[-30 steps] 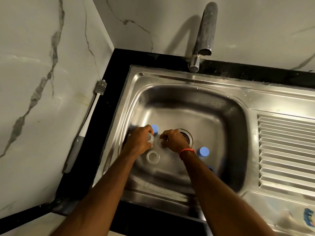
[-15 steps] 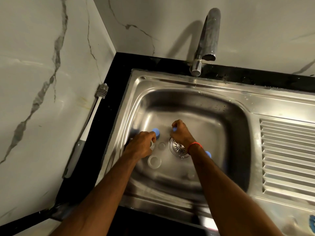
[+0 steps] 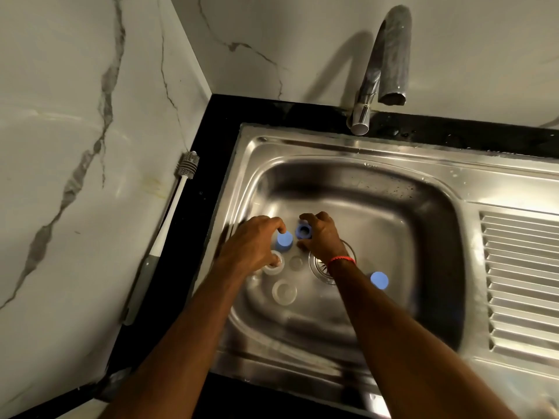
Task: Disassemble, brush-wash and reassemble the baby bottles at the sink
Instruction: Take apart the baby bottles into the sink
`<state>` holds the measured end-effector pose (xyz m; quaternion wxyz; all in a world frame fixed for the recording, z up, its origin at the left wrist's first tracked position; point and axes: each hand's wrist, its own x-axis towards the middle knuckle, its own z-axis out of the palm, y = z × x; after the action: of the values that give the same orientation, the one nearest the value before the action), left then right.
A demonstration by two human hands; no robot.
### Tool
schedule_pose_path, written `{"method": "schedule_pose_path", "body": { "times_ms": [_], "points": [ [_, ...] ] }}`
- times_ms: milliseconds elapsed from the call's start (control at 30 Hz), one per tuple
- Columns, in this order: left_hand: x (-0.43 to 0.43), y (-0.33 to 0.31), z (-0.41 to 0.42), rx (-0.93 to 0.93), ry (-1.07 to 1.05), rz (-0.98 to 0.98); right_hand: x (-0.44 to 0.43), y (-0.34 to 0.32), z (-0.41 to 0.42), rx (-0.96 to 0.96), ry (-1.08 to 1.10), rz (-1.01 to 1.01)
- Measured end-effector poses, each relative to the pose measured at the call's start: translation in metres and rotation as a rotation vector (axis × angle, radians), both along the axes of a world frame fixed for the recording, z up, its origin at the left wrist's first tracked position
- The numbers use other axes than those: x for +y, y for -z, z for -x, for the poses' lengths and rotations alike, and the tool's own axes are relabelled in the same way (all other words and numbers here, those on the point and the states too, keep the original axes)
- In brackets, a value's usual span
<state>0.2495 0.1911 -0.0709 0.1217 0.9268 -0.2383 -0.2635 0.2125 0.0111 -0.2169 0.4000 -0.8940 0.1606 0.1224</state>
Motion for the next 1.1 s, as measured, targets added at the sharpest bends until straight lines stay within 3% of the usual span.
{"method": "schedule_pose_path", "body": {
  "times_ms": [233, 600, 833, 1100],
  "points": [
    [-0.006, -0.015, 0.005, -0.048, 0.015, 0.090, -0.004, -0.046, 0.019, -0.035, 0.029, 0.039],
    [-0.035, -0.073, 0.034, -0.219, 0.180, 0.353, -0.016, -0.168, 0.083, -0.138, -0.017, 0.407],
    [-0.074, -0.100, 0.062, -0.215, 0.327, 0.431, -0.037, -0.231, 0.133, -0.232, 0.152, 0.609],
    [-0.137, -0.115, 0.115, -0.135, 0.609, 0.535, -0.070, -0.280, 0.220, -0.202, 0.461, 0.805]
  ]
}}
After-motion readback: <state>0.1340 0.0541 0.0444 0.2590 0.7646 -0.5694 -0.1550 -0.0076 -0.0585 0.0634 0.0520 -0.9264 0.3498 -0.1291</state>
